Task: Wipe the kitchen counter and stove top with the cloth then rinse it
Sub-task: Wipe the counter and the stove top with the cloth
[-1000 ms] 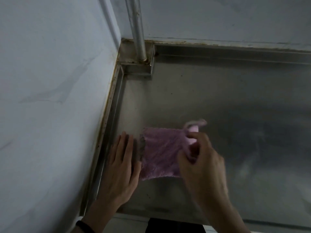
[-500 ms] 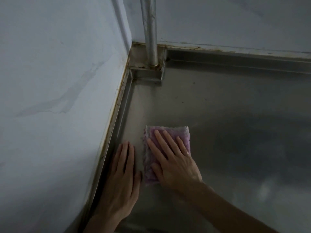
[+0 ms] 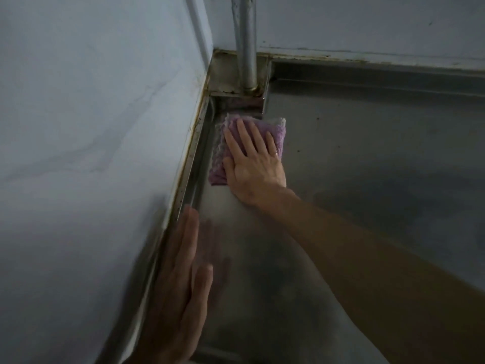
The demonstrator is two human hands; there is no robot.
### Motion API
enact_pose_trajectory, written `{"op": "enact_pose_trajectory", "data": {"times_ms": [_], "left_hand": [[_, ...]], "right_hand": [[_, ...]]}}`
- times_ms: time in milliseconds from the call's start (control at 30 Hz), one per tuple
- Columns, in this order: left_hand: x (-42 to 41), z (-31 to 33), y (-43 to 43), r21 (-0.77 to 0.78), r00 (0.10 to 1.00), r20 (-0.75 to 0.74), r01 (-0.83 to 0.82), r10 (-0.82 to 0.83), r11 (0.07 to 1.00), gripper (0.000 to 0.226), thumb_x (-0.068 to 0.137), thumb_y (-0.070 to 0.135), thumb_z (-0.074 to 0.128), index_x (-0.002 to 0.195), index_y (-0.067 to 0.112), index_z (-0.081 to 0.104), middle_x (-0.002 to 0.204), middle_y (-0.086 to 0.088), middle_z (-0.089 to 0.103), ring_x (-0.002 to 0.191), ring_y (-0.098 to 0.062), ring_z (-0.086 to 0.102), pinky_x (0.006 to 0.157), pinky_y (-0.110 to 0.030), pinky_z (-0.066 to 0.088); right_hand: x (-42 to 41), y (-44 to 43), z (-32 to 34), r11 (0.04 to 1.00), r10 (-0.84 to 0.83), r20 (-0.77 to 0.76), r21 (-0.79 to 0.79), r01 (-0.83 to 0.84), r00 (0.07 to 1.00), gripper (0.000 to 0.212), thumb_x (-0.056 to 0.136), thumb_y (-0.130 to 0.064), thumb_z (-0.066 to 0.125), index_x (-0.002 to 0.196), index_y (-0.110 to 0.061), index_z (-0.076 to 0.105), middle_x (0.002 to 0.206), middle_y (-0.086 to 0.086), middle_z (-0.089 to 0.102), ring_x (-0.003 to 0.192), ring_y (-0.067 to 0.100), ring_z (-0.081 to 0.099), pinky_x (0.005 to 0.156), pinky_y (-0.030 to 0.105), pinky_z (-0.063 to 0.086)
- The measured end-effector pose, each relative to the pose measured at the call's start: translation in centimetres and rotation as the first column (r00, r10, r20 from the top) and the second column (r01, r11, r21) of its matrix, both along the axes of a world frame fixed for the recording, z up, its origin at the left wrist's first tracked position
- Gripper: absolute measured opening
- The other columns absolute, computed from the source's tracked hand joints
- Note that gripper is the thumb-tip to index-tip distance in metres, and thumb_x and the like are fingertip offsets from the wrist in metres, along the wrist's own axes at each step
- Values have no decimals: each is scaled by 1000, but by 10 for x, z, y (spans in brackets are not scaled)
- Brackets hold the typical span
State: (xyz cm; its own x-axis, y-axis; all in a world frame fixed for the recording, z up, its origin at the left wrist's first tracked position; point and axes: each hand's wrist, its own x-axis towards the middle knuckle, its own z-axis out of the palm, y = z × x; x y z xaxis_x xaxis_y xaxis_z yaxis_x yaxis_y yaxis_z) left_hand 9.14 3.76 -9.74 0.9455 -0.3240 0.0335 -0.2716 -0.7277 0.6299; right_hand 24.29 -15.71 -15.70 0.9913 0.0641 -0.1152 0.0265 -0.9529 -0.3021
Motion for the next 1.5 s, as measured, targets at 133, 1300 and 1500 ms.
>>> {"op": "enact_pose_trajectory", "data": {"times_ms": [133,1300,1500], "left_hand": [[12,24,-11,-6,997,-57,-47,47,999,63,104,30,36,161,6,23,172,-8,19,161,-19,16,130,-28,10],[50,-66,-66,530,991,51,80,-126,844,69,105,47,26,167,21,14,175,-9,10,163,-26,9,129,-51,19],[51,-67,-66,522,990,54,83,-130,849,69,104,46,28,167,24,13,176,-7,8,163,-25,8,130,-51,18]], "right_hand": [[-98,51,2,994,64,-37,91,-60,997,72,106,-53,26,166,-24,-1,174,4,-12,160,25,-15,129,54,-2],[16,-162,0,995,-64,5,-80,64,998,64,108,-49,25,166,-30,7,175,1,-2,161,23,-4,129,49,-5],[32,-154,2,984,-169,-2,-54,169,986,64,108,-48,22,167,-27,6,175,4,-4,161,24,-6,130,50,-4]]}}
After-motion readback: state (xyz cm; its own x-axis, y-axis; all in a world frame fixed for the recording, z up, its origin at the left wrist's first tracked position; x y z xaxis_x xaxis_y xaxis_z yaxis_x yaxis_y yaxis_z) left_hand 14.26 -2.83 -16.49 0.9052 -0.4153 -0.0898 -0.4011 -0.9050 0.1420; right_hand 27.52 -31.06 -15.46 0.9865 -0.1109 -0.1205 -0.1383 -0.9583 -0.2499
